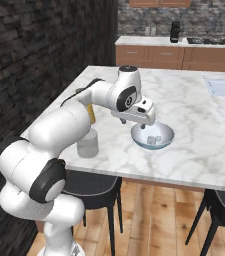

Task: There are two ice cubes in the ice bowl. Place both ice cubes in the glass cup.

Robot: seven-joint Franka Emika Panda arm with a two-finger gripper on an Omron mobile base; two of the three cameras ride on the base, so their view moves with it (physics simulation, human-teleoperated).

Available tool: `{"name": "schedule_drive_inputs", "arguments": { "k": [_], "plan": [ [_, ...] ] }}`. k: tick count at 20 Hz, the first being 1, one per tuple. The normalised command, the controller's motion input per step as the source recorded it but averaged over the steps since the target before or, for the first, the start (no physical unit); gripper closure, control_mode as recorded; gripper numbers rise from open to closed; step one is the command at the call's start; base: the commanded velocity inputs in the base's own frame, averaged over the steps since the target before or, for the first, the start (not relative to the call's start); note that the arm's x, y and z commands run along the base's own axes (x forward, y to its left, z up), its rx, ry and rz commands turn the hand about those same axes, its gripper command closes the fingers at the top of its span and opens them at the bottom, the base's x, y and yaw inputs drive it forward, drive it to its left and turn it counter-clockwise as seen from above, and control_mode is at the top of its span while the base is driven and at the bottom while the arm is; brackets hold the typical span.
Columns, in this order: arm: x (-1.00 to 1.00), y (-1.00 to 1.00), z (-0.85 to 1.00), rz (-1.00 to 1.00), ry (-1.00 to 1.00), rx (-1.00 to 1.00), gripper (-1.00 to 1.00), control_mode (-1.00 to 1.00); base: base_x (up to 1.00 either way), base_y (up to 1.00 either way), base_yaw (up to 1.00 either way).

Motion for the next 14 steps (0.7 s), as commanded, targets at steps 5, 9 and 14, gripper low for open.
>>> {"name": "schedule_drive_inputs", "arguments": {
  "k": [5, 9, 14],
  "plan": [
    [0.23, -0.04, -0.23, 0.00, 0.00, 0.00, -1.00, -1.00, 0.00, 0.00, 0.00],
    [0.20, -0.12, -0.29, 0.00, 0.00, 0.00, -1.00, -1.00, 0.00, 0.00, 0.00],
    [0.17, -0.27, -0.28, 0.00, 0.00, 0.00, -1.00, -1.00, 0.00, 0.00, 0.00]
  ]
}}
